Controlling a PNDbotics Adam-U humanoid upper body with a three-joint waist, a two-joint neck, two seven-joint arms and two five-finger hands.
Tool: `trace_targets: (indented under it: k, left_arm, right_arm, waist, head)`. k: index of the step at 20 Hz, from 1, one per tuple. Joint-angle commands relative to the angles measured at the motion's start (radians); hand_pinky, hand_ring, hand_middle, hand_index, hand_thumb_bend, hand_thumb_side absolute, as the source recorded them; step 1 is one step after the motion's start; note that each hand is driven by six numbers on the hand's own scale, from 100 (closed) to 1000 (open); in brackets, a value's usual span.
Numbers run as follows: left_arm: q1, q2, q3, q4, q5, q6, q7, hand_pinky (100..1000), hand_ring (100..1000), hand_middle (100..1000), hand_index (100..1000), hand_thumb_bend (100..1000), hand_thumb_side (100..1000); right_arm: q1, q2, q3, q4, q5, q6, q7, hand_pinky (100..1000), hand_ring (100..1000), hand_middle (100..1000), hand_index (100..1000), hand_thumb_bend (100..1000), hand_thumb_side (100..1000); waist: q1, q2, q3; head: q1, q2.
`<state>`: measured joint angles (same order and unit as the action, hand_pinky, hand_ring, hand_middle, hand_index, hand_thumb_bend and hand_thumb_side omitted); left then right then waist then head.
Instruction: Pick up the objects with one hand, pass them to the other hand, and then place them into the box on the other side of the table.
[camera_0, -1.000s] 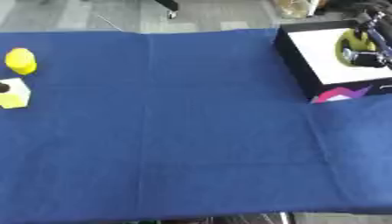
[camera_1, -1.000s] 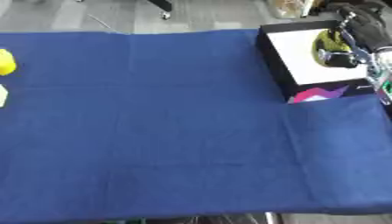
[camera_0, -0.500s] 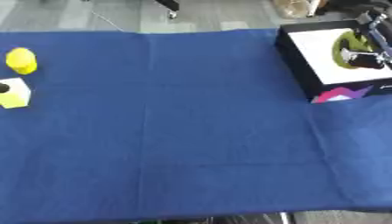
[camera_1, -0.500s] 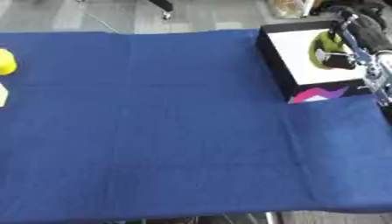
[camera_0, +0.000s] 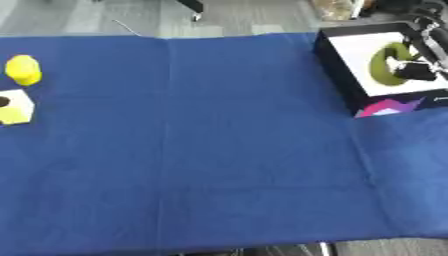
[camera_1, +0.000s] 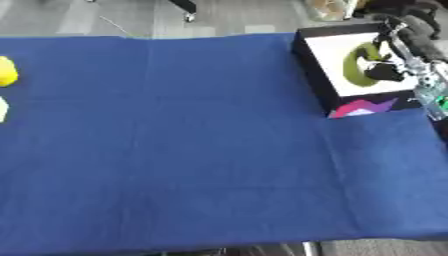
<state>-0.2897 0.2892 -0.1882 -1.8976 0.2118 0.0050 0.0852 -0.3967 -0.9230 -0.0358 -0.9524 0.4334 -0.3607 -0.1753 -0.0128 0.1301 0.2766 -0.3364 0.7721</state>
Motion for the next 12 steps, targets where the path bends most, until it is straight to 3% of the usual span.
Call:
trace_targets:
  k: [1, 3, 4, 7, 8, 9, 10, 12]
  left_arm:
    - [-0.007, 0.008, 0.012, -0.010, 0.002, -0.001, -0.002, 869, 608, 685, 888, 100, 929]
    - [-0.007, 0.008, 0.012, -0.011, 0.003, -0.001, -0.002, 869, 608, 685, 888, 100, 930]
    - [-0.007, 0.008, 0.012, -0.011, 0.003, 0.000, -0.003, 869, 608, 685, 888, 100, 930]
    - [-0.007, 0.008, 0.012, -0.011, 0.003, 0.000, -0.004, 869, 608, 685, 888, 100, 930]
    - [-0.008, 0.008, 0.012, -0.011, 0.003, 0.000, -0.004, 869, 608, 685, 888, 100, 930]
    - [-0.008, 0.008, 0.013, -0.012, 0.003, 0.001, -0.005, 869, 608, 685, 888, 100, 930]
    - [-0.008, 0.008, 0.013, -0.012, 0.003, 0.001, -0.005, 869, 608, 685, 888, 100, 930]
    - [-0.008, 0.008, 0.013, -0.012, 0.002, 0.001, -0.005, 869, 608, 685, 888, 100, 930]
  right_arm:
    - [-0.014, -0.040, -0.006, -0.004, -0.037, 0.007, 0.019, 961, 1000, 955, 882, 100, 531]
    - [-0.014, -0.040, -0.005, -0.004, -0.046, 0.009, 0.023, 963, 1000, 956, 887, 100, 537]
    - [-0.015, -0.040, -0.005, -0.005, -0.048, 0.007, 0.024, 961, 1000, 951, 868, 100, 441]
    - [-0.015, -0.040, -0.004, -0.008, -0.048, -0.007, 0.021, 958, 1000, 939, 793, 100, 276]
    - [-0.016, -0.040, -0.004, -0.009, -0.046, -0.013, 0.018, 953, 1000, 920, 614, 100, 214]
    - [-0.016, -0.039, -0.004, -0.010, -0.045, -0.021, 0.013, 951, 1000, 910, 530, 100, 221]
    - [-0.017, -0.039, -0.005, -0.010, -0.044, -0.028, 0.007, 941, 988, 868, 385, 100, 247]
    - [-0.017, -0.038, -0.008, -0.009, -0.046, -0.037, -0.016, 919, 917, 760, 274, 100, 262]
  waist:
    - [0.000, -0.015, -0.002]
    - [0.001, -0.015, -0.003]
    - [0.001, -0.015, -0.003]
    - [0.002, -0.015, -0.004]
    - [0.002, -0.015, -0.004]
    - [0.003, -0.015, -0.005]
    - [0.003, -0.014, -0.005]
    - [0.003, -0.014, -0.005]
  head:
    - [-0.005, -0.002]
    - [-0.006, -0.002]
    - [-0.006, -0.002]
    - [-0.008, -0.002]
    - [-0.008, -0.002]
    - [-0.008, -0.002]
    - [-0.009, -0.002]
    - [-0.009, -0.002]
